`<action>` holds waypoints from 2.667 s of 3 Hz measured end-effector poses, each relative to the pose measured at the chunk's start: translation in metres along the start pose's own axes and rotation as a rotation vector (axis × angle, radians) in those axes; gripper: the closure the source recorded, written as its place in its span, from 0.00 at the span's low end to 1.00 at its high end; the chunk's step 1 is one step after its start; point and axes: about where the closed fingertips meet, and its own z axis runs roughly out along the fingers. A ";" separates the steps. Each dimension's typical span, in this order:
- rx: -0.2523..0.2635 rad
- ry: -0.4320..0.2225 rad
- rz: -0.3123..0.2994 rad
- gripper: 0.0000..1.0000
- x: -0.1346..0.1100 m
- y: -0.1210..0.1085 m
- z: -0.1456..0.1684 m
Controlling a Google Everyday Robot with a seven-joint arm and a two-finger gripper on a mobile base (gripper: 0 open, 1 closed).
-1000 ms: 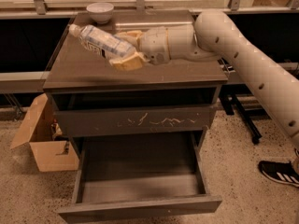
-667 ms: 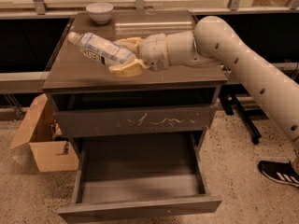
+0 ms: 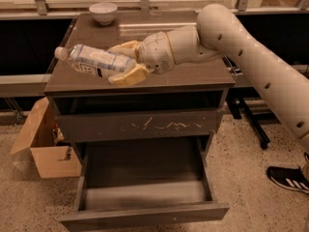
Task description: Place blue plastic bottle into middle drawer
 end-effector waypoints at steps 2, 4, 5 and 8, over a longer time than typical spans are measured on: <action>-0.139 -0.004 0.047 1.00 0.005 0.121 -0.004; -0.144 0.050 0.120 1.00 0.043 0.130 0.001; -0.119 0.079 0.162 1.00 0.088 0.153 -0.001; 0.004 0.273 0.403 1.00 0.252 0.214 -0.036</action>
Offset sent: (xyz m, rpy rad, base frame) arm -0.1490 -0.0428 -0.0592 -0.0236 0.1297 0.0740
